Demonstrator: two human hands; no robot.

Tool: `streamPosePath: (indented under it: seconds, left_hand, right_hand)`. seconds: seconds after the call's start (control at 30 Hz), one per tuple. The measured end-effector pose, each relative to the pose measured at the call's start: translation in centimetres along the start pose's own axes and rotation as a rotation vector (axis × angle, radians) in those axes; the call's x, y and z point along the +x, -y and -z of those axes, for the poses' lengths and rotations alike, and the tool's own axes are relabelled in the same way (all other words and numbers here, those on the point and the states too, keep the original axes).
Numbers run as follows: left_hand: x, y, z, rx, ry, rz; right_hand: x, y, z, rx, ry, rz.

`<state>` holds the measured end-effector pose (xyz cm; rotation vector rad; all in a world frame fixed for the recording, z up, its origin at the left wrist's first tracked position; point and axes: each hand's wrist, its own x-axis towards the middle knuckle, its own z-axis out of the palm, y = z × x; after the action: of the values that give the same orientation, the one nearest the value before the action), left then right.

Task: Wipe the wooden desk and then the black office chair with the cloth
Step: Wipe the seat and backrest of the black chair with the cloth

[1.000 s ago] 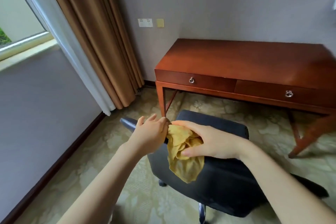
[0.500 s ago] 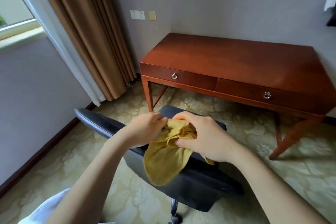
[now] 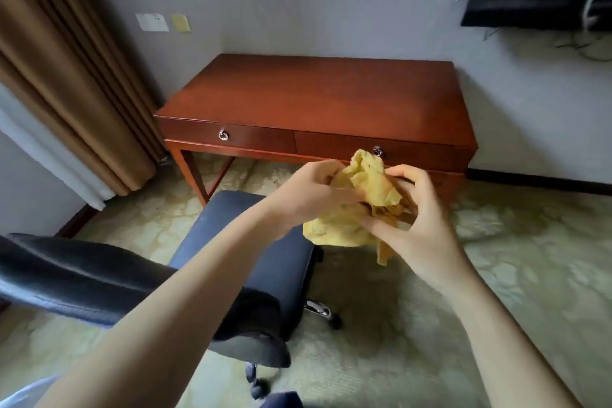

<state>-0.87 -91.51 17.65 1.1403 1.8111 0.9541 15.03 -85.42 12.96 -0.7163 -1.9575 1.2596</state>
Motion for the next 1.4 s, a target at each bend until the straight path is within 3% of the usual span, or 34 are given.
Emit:
streamPosePath:
  seconds: [0.17, 0.3, 0.47, 0.7, 0.83, 0.9, 1.07, 1.17, 1.3, 1.4]
  left_hand:
    - [3.3, -3.4, -4.6, 0.001, 0.132, -0.135]
    - [8.6, -7.6, -11.3, 0.109, 0.388, -0.266]
    - [16.0, -10.6, -18.5, 0.205, 0.528, -0.343]
    - [29.7, -15.9, -30.9, 0.424, 0.739, -0.362]
    - [35.2, -21.3, -39.4, 0.262, 0.761, -0.546]
    - [37.3, -24.5, -44.0, 0.19, 0.776, -0.596]
    - [42.0, -30.7, -57.3, 0.008, 0.844, -0.535]
    - [43.9, -33.3, -61.9, -0.092, 0.84, -0.547]
    - [48.2, -40.1, -73.2, -0.013, 0.95, -0.58]
    - [51.1, -46.3, -80.1, -0.076, 0.91, -0.542]
  right_hand:
    - [-2.1, -1.8, 7.7, -0.094, -0.127, -0.133]
    - [-3.8, -3.8, 16.4, -0.291, -0.395, -0.212]
    - [-3.0, -6.9, 25.9, -0.554, -0.657, -0.29]
    - [4.8, -11.6, 39.7, -0.576, -0.666, -0.348]
    - [8.0, -13.0, 47.7, -0.687, -0.671, -0.381]
    - [8.4, -13.8, 51.9, -0.724, -0.757, -0.371]
    - [6.6, -16.8, 63.0, -0.664, -0.925, -0.33]
    - [5.7, -18.4, 68.0, -0.668, -0.9, -0.283]
    - [4.1, -22.3, 80.8, -0.735, -0.896, -0.232]
    - [3.4, -24.3, 90.6, -0.702, -0.834, -0.29]
